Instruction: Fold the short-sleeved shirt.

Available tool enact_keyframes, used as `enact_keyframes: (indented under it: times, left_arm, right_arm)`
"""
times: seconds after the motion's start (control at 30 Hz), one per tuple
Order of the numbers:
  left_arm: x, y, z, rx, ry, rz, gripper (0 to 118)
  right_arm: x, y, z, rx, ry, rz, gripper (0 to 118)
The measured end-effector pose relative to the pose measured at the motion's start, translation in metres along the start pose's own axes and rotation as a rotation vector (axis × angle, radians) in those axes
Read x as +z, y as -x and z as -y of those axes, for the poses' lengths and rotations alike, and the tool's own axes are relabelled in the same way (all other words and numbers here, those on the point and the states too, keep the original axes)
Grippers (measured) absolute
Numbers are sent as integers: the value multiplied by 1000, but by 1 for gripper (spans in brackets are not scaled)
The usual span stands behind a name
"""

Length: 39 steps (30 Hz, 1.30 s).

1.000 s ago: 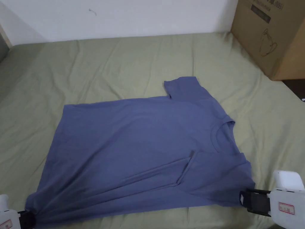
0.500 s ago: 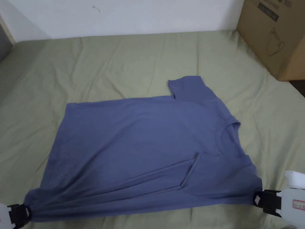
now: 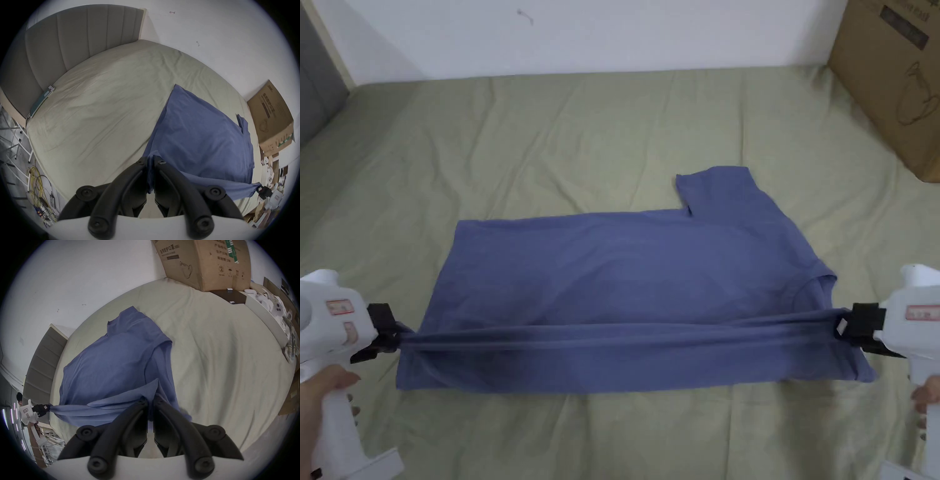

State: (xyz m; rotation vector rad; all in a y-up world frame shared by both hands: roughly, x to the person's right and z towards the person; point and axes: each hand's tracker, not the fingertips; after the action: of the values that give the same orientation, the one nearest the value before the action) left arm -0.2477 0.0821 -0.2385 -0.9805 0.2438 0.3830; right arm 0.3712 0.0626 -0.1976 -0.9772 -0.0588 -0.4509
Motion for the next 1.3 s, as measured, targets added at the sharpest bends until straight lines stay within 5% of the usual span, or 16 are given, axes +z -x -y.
enact_keyframes:
  times: [0.07, 0.13, 0.17, 0.2, 0.23, 0.37, 0.43, 0.47, 0.5, 0.53, 0.77, 0.9, 1.17, 1.23, 1.27, 1.3]
  left_arm:
    - [-12, -5, -5, -5, 9, -40, 15]
    - [-17, -6, -6, -45, 10, -97, 69]
    - [-18, -4, -6, -56, 7, -96, 98]
    - [-15, 0, -4, -60, -2, -87, 115]
    - [-9, 3, 0, -63, -15, -84, 114]
    - [6, 22, 16, -80, -20, -53, 110]
    - [16, 28, 32, -118, -37, -13, 80]
    - [19, 31, 42, -139, -36, 13, 51]
    - [20, 33, 52, -156, -23, 17, 11]
    - [20, 34, 60, -184, -9, 23, 1]
    - [7, 33, 74, -172, -28, 46, 3]
    - [-19, 22, 53, -165, -13, 27, 103]
    - [-73, 15, 60, -248, 81, -88, 94]
    - [-72, 16, 58, -257, 90, -98, 82]
    - [-68, 16, 56, -256, 87, -105, 71]
    - [-60, 16, 53, -257, 84, -112, 49]
  right_arm:
    - [-17, 1, -13, -29, 6, 7, 5]
    - [-25, 3, -21, -49, 4, 27, 14]
    - [-26, 2, -24, -41, -7, 45, 37]
    - [-25, 3, -26, -14, -4, 71, 76]
    - [-22, 3, -26, 6, -8, 69, 89]
    - [8, 4, -11, 69, -57, 81, 89]
    - [24, 1, 5, 76, -100, 55, 75]
    - [31, 0, 15, 69, -112, 37, 54]
    - [35, -1, 24, 65, -103, 28, 16]
    - [35, -2, 31, 52, -89, 23, 3]
    - [29, -4, 69, 62, 16, -14, 1]
    - [24, -5, 68, 45, 28, -19, 1]
    - [20, -12, 59, 46, 23, -2, 1]
    - [20, -14, 56, 36, 9, 8, 5]
    - [19, -15, 54, 39, 2, 14, 16]
    - [17, -15, 50, 50, 0, 24, 44]
